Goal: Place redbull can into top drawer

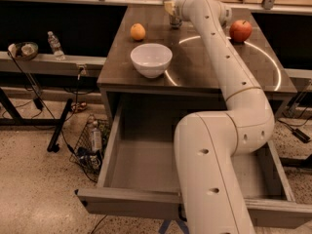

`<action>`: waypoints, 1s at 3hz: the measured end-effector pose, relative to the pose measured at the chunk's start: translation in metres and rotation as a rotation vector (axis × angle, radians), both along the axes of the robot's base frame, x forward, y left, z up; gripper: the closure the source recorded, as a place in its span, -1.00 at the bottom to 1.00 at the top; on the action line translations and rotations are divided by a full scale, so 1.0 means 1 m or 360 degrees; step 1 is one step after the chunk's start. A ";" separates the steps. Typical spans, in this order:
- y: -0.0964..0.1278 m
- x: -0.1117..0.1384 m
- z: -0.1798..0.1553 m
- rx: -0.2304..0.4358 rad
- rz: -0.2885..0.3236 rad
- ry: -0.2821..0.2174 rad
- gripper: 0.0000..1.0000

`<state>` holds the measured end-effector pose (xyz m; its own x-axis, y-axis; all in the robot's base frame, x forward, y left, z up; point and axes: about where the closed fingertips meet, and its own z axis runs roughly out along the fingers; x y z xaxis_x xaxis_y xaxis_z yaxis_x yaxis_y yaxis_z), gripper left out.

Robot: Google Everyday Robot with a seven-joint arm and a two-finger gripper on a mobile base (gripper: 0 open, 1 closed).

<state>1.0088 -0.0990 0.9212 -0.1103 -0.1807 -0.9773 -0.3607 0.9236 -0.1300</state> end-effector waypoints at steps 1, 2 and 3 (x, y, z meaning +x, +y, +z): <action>-0.019 -0.025 0.030 0.0092 0.0051 0.0046 0.97; -0.029 -0.063 0.057 0.0202 0.0153 0.0097 1.00; -0.083 -0.120 0.128 0.0316 0.0093 -0.0026 1.00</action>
Offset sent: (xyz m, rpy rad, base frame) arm -0.1673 -0.0361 0.0750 0.2126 0.0898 0.1647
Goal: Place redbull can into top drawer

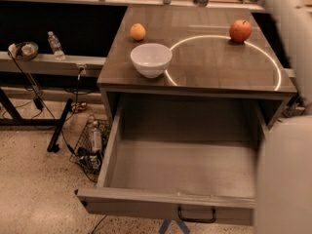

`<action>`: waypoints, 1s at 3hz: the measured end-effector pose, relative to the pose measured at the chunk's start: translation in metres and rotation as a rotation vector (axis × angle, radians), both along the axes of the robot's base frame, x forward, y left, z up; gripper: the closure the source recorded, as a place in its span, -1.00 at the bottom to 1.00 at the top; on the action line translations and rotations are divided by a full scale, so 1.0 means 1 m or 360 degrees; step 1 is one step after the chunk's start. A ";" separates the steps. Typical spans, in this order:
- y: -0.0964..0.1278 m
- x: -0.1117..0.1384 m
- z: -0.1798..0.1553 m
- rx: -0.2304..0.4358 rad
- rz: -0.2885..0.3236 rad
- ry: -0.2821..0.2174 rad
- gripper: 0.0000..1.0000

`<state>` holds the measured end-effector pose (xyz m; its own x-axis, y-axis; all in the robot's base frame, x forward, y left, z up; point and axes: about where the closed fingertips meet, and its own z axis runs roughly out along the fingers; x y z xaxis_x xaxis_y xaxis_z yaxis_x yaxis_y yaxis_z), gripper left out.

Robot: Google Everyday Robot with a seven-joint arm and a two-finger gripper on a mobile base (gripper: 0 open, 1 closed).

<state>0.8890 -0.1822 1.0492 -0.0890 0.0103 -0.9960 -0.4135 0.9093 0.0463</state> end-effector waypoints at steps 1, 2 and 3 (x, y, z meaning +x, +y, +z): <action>-0.053 -0.113 0.137 0.0219 -0.0152 -0.0309 1.00; -0.053 -0.122 0.144 0.0199 -0.0162 -0.0340 1.00; -0.053 -0.123 0.144 0.0194 -0.0157 -0.0339 1.00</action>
Offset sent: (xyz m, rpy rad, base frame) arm -0.0724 -0.0439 0.0914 0.0854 -0.1282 -0.0723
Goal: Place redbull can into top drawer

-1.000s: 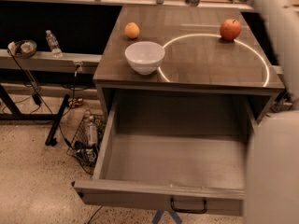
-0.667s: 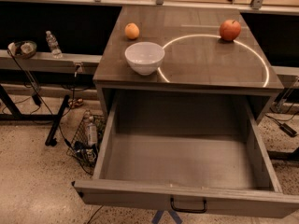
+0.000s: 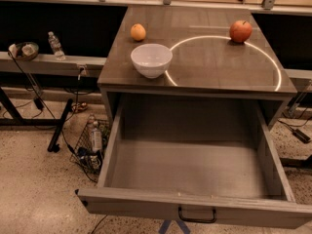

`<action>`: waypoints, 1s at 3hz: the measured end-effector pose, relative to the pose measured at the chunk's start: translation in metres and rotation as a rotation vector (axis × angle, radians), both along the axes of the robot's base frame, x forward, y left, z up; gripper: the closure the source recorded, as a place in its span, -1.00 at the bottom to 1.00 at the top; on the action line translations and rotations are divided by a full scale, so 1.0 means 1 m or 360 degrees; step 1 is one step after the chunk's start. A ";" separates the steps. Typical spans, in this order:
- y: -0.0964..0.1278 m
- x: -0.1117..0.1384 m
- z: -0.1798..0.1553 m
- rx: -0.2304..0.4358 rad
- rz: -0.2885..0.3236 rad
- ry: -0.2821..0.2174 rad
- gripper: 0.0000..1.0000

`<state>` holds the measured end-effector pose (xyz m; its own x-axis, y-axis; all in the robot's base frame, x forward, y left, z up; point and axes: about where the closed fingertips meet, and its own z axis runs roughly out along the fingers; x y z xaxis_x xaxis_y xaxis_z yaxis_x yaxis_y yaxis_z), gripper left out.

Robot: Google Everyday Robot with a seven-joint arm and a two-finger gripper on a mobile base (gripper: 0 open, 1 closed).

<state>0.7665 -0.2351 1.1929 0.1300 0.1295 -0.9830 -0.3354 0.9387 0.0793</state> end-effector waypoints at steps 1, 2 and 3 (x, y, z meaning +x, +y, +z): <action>-0.004 -0.012 -0.008 -0.0091 0.0068 0.0009 1.00; -0.034 -0.054 -0.014 -0.0141 0.0177 -0.0005 1.00; -0.103 -0.126 -0.029 -0.0304 0.0221 -0.0068 1.00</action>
Offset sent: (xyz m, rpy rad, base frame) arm -0.1475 -0.1337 -0.0145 -0.3210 -0.1363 0.1063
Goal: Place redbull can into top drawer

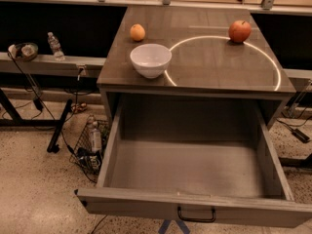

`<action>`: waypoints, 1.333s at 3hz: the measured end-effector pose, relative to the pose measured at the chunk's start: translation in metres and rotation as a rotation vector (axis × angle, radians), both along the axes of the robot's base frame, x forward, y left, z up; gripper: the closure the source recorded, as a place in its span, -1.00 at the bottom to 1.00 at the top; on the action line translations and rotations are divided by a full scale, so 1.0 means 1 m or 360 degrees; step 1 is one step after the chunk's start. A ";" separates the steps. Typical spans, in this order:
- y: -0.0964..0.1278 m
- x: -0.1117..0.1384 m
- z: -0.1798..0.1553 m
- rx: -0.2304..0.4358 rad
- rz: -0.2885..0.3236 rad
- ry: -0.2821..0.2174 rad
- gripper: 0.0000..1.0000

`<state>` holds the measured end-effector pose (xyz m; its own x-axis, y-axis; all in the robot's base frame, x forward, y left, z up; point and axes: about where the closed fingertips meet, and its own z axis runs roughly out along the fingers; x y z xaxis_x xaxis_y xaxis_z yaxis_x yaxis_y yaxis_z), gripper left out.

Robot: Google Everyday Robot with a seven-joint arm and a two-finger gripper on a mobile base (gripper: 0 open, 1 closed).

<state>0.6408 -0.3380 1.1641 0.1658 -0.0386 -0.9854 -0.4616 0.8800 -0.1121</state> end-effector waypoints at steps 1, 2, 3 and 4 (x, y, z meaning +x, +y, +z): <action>-0.003 -0.003 -0.002 -0.0071 -0.0018 -0.0019 1.00; -0.003 -0.003 -0.002 -0.0071 -0.0018 -0.0019 1.00; 0.004 -0.003 -0.026 -0.0059 -0.0025 -0.0014 1.00; 0.016 -0.018 -0.086 -0.0056 0.0023 0.0038 1.00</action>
Offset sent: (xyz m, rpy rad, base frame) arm -0.0073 -0.0082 -0.0028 -0.0557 -0.0143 -0.0171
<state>0.6229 -0.3218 1.0778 0.1431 -0.0709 -0.9872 -0.4772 0.8689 -0.1316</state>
